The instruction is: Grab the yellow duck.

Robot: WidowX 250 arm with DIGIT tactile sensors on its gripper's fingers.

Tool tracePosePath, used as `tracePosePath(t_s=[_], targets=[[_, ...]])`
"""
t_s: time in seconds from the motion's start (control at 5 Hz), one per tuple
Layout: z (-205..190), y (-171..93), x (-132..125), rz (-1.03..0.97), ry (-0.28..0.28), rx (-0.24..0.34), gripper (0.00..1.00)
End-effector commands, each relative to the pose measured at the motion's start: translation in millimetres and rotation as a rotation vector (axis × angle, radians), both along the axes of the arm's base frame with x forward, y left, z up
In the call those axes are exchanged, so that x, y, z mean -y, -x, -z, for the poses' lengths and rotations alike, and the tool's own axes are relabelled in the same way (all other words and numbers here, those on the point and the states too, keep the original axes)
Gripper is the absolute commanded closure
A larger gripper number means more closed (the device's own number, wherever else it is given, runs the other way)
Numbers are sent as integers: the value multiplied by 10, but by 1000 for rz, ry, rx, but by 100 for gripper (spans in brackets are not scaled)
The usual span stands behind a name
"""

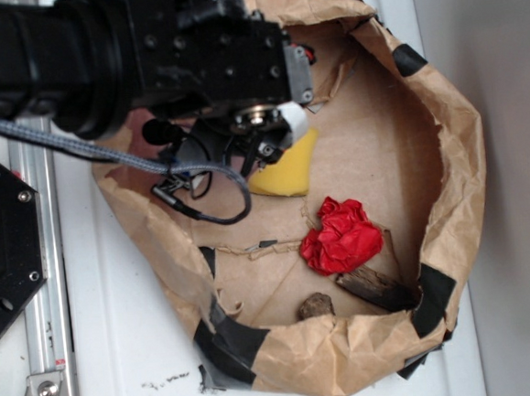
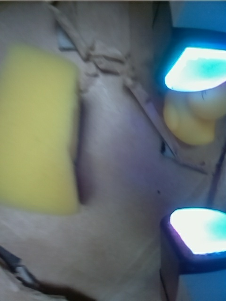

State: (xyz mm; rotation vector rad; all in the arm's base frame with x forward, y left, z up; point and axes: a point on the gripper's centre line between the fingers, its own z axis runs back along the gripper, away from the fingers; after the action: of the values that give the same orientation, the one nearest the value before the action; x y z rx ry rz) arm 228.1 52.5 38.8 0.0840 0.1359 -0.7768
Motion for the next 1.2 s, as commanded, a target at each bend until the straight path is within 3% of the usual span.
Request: tracePosePath(t_s=[0.0,0.6,0.8,1.0], targets=[[-194,8,-13,14,-3,70,0],[-190,65,3,24,5,27,0],[-255,127,82,50,22,26,0],[-247,93,130,60,75,15,0]])
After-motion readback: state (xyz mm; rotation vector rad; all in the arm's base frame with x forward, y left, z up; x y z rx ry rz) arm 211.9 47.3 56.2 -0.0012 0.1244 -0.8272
